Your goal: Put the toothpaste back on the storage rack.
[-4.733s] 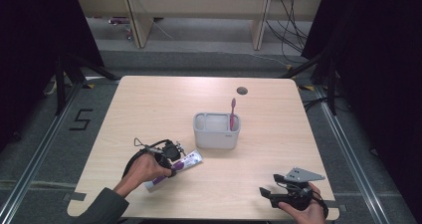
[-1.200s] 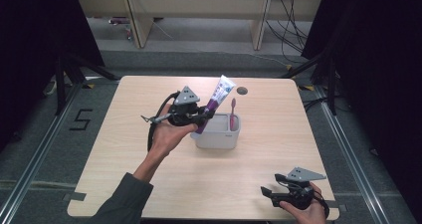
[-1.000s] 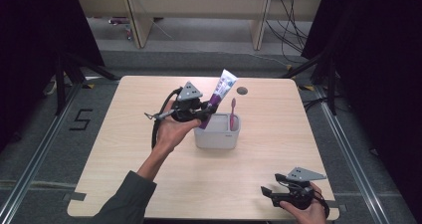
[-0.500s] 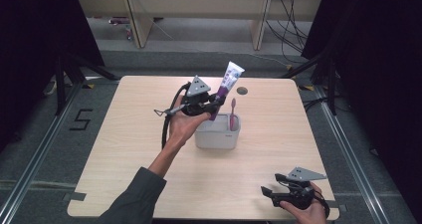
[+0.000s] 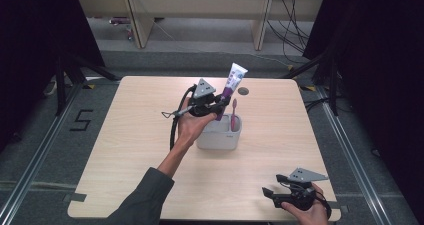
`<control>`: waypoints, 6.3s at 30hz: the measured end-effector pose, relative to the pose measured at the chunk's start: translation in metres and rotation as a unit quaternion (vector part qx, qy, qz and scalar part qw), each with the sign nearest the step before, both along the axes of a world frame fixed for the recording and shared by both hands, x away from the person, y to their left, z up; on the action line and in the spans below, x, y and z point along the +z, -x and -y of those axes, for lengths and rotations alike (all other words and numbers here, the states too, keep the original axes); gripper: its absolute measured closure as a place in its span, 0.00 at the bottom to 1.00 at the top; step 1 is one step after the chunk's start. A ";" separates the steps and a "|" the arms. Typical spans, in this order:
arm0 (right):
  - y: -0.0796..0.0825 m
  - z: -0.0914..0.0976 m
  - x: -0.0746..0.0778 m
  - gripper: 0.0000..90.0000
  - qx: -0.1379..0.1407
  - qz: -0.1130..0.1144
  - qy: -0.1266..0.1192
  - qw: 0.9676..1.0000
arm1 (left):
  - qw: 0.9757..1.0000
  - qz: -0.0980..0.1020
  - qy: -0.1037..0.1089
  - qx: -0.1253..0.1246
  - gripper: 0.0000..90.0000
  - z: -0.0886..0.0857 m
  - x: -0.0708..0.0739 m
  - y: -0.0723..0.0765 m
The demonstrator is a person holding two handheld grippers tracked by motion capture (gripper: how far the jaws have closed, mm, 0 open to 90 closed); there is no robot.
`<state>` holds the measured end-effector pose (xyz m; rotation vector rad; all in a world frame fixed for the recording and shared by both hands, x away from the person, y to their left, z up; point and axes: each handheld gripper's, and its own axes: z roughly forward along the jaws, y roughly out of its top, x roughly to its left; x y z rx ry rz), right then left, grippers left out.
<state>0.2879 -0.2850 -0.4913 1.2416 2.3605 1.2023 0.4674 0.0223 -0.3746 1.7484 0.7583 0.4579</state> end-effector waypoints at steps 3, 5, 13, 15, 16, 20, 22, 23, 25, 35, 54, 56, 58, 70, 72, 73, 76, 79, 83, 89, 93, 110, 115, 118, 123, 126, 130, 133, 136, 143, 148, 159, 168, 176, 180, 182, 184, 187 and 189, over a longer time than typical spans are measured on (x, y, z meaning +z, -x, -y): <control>0.000 0.000 0.000 0.29 -0.002 -0.002 -0.002 1.000 | 1.000 -0.003 0.001 0.005 0.84 0.001 -0.006 -0.003; 0.000 0.000 0.000 0.29 -0.001 0.000 -0.001 1.000 | 1.000 -0.005 0.005 0.006 0.84 0.000 -0.009 -0.004; 0.000 0.000 0.000 0.29 0.000 -0.003 -0.001 1.000 | 1.000 -0.011 0.003 0.005 0.83 -0.002 -0.026 -0.008; 0.000 0.000 0.000 0.29 0.000 -0.003 0.000 1.000 | 1.000 -0.013 0.001 0.000 0.83 -0.002 -0.028 -0.009; 0.000 0.000 0.000 0.29 0.000 -0.002 0.000 1.000 | 1.000 -0.012 -0.002 0.001 0.83 -0.002 -0.029 -0.009; 0.001 0.000 0.000 0.29 -0.002 -0.009 -0.005 1.000 | 1.000 -0.012 0.005 0.001 0.83 -0.002 -0.032 -0.009; 0.000 0.000 0.000 0.29 0.001 -0.002 -0.003 1.000 | 1.000 -0.014 0.004 -0.001 0.83 -0.002 -0.034 -0.009; 0.000 0.000 0.000 0.29 0.001 -0.002 -0.002 1.000 | 1.000 -0.016 0.003 0.000 0.83 -0.002 -0.035 -0.009; 0.000 0.000 0.000 0.29 0.002 0.003 -0.002 1.000 | 1.000 -0.016 0.000 0.000 0.83 -0.002 -0.037 -0.010; 0.000 0.000 0.000 0.29 0.001 0.000 -0.004 1.000 | 1.000 -0.022 -0.010 -0.005 0.83 0.001 -0.043 -0.009; -0.001 0.001 -0.001 0.29 0.005 0.006 0.004 1.000 | 0.999 -0.038 -0.033 -0.005 0.82 -0.002 -0.057 -0.010; 0.000 0.000 0.000 0.29 0.004 0.002 0.002 1.000 | 0.999 -0.035 -0.034 -0.004 0.82 -0.002 -0.058 -0.009; 0.000 0.000 0.000 0.29 0.003 -0.001 0.001 1.000 | 0.998 -0.041 -0.037 -0.006 0.82 -0.003 -0.060 -0.009; 0.000 0.000 -0.001 0.29 0.004 -0.002 0.001 1.000 | 0.998 -0.028 -0.059 -0.014 0.79 -0.007 -0.062 -0.006; 0.000 -0.001 -0.001 0.29 0.004 -0.002 -0.001 1.000 | 0.998 -0.030 -0.054 -0.016 0.75 -0.009 -0.062 -0.005; 0.000 -0.001 -0.001 0.29 0.003 -0.005 -0.002 1.000 | 0.998 -0.034 -0.044 -0.011 0.71 -0.010 -0.060 -0.003; 0.000 0.000 -0.001 0.29 0.003 -0.004 -0.002 1.000 | 0.999 -0.021 -0.032 0.000 0.62 -0.012 -0.048 0.004; 0.000 0.000 -0.001 0.29 0.003 -0.003 -0.001 1.000 | 0.999 -0.017 -0.036 0.002 0.58 -0.014 -0.041 0.008; 0.000 -0.001 -0.001 0.29 0.005 -0.004 -0.001 1.000 | 0.999 -0.026 -0.037 0.011 0.52 -0.018 -0.037 0.009; -0.001 0.000 -0.001 0.29 0.003 -0.004 -0.002 1.000 | 0.999 -0.031 -0.033 0.020 0.46 -0.024 -0.033 0.011; 0.000 0.000 -0.001 0.29 0.002 -0.003 -0.002 1.000 | 0.999 -0.035 -0.034 0.020 0.42 -0.026 -0.031 0.014; 0.000 0.000 -0.001 0.29 0.001 -0.003 0.001 1.000 | 0.998 -0.053 -0.023 0.008 0.33 -0.046 -0.024 0.026; 0.000 0.000 -0.001 0.29 0.001 -0.003 0.001 1.000 | 0.998 -0.056 -0.019 0.010 0.32 -0.055 -0.024 0.035; 0.000 -0.001 -0.001 0.29 0.000 -0.003 0.002 1.000 | 0.998 -0.061 -0.016 0.009 0.30 -0.061 -0.026 0.040; 0.000 -0.001 -0.001 0.29 0.000 0.000 -0.001 1.000 | 0.998 -0.061 -0.014 0.008 0.26 -0.070 -0.029 0.048; 0.000 -0.002 -0.002 0.29 0.000 -0.001 0.000 1.000 | 0.998 -0.064 -0.018 0.001 0.23 -0.075 -0.029 0.053; 0.000 -0.002 -0.002 0.29 0.000 0.000 0.000 1.000 | 0.998 -0.064 -0.019 -0.002 0.22 -0.079 -0.030 0.059; 0.000 -0.002 -0.002 0.29 -0.001 -0.002 0.000 1.000 | 0.998 -0.065 -0.015 -0.005 0.21 -0.082 -0.032 0.062; 0.000 -0.002 -0.002 0.29 -0.001 -0.002 -0.001 1.000 | 0.998 -0.063 -0.018 -0.004 0.21 -0.084 -0.032 0.064; 0.000 -0.003 -0.002 0.29 -0.001 -0.007 -0.003 1.000 | 0.998 -0.059 -0.018 0.003 0.21 -0.091 -0.034 0.069; 0.000 -0.003 -0.002 0.29 -0.001 -0.007 -0.002 1.000 | 0.998 -0.056 -0.016 0.011 0.21 -0.099 -0.037 0.072; 0.000 -0.002 -0.002 0.29 0.002 -0.009 0.000 1.000 | 0.998 -0.054 -0.005 0.020 0.21 -0.119 -0.046 0.078; 0.000 -0.002 -0.003 0.29 0.001 -0.008 0.000 1.000 | 0.998 -0.054 -0.005 0.027 0.20 -0.128 -0.052 0.088; 0.000 -0.002 -0.003 0.29 0.001 -0.002 0.003 1.000 | 0.998 -0.058 -0.012 0.024 0.20 -0.131 -0.063 0.099; 0.000 -0.003 -0.003 0.29 0.002 -0.004 0.003 1.000 | 0.998 -0.061 -0.016 0.020 0.20 -0.131 -0.070 0.106; 0.001 -0.003 -0.002 0.29 0.001 -0.008 0.000 1.000 | 0.998 -0.061 -0.017 0.017 0.20 -0.132 -0.073 0.108; 0.001 -0.003 -0.002 0.29 0.000 -0.009 0.000 1.000 | 0.998 -0.061 -0.017 0.017 0.20 -0.134 -0.075 0.110; 0.000 -0.003 -0.003 0.29 0.003 -0.004 0.003 1.000 | 0.998 -0.061 -0.015 0.014 0.20 -0.136 -0.078 0.113; 0.000 -0.003 -0.003 0.29 0.003 -0.004 0.003 1.000 | 0.998 -0.062 -0.015 0.015 0.20 -0.137 -0.079 0.116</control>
